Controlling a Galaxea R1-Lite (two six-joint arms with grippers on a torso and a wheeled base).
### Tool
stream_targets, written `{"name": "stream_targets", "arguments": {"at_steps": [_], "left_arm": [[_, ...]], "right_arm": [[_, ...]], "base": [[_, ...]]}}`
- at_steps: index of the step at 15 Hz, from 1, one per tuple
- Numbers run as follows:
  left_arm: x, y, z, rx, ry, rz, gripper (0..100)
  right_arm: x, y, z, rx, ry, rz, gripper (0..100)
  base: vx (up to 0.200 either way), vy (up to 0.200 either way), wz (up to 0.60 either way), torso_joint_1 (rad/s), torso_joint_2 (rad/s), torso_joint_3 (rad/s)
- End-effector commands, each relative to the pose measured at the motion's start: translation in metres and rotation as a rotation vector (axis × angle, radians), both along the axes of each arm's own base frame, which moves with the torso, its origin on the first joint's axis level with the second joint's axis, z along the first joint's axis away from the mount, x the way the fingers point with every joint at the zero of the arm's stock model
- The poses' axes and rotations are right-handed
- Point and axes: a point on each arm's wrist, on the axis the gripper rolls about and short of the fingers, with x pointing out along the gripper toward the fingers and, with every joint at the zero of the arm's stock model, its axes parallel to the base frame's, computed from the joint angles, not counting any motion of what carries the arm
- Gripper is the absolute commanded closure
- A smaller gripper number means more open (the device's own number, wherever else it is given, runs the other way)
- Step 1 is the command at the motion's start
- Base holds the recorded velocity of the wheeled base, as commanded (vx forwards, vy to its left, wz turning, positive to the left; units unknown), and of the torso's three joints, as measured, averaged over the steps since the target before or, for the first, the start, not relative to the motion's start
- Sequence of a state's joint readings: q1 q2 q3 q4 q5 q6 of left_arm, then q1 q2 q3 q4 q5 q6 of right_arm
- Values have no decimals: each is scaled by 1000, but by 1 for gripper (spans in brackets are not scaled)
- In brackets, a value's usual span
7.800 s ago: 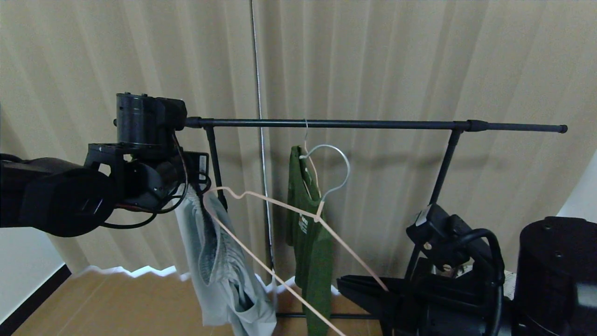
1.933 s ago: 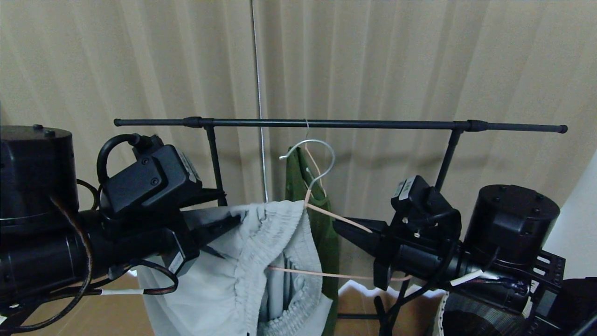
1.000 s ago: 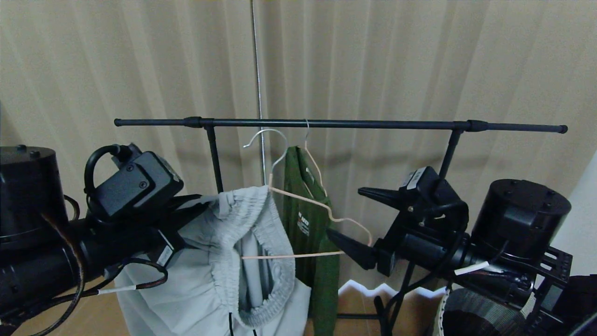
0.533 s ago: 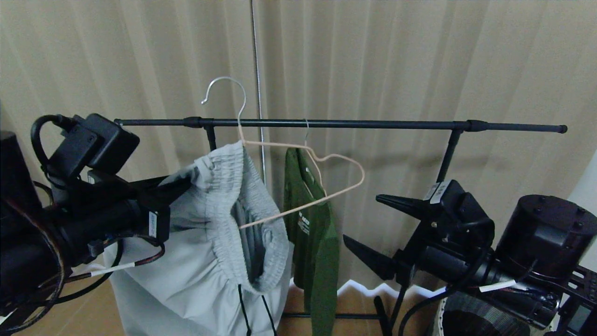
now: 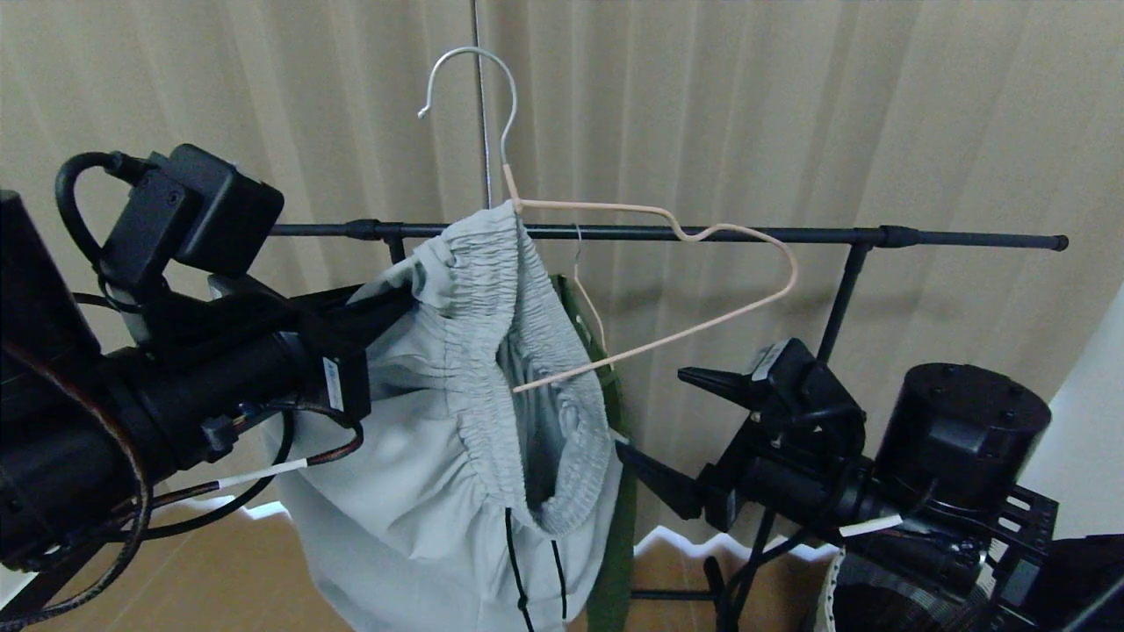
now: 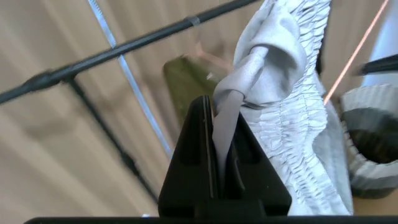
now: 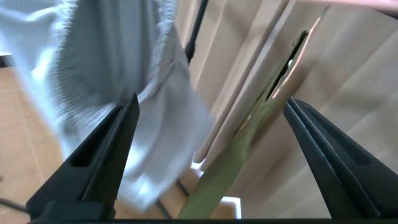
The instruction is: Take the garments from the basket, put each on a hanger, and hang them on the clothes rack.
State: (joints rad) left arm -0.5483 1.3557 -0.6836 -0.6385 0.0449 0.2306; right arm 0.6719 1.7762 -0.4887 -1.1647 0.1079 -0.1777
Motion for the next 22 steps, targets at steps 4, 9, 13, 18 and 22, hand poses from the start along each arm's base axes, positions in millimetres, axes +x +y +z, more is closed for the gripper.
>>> {"name": "stream_targets", "arguments": {"at_steps": [4,9,13,18,22], "left_arm": [[0,-7,-2,5,9,-26,100],[12,-6,-9,28,23,110,100],[10,-9,-10,26,21,96,100],[1,-15,-7,5,-17,51,100],[-2,-12,-6,-6,-29,49,100]], "right_arm": [[14,16,-17,-27,34,7,0],[7,18,-12,-4,30,29,0],[3,26,-12,5,34,59,0],[11,37,-29,-18,77,58,0],[15,34,-31,-23,82,38,100]], "base": [[0,0,0,0,0,0],[0,0,0,0,0,0],[0,0,0,0,0,0],[0,0,0,0,0,0],[0,0,0,0,0,0]]}}
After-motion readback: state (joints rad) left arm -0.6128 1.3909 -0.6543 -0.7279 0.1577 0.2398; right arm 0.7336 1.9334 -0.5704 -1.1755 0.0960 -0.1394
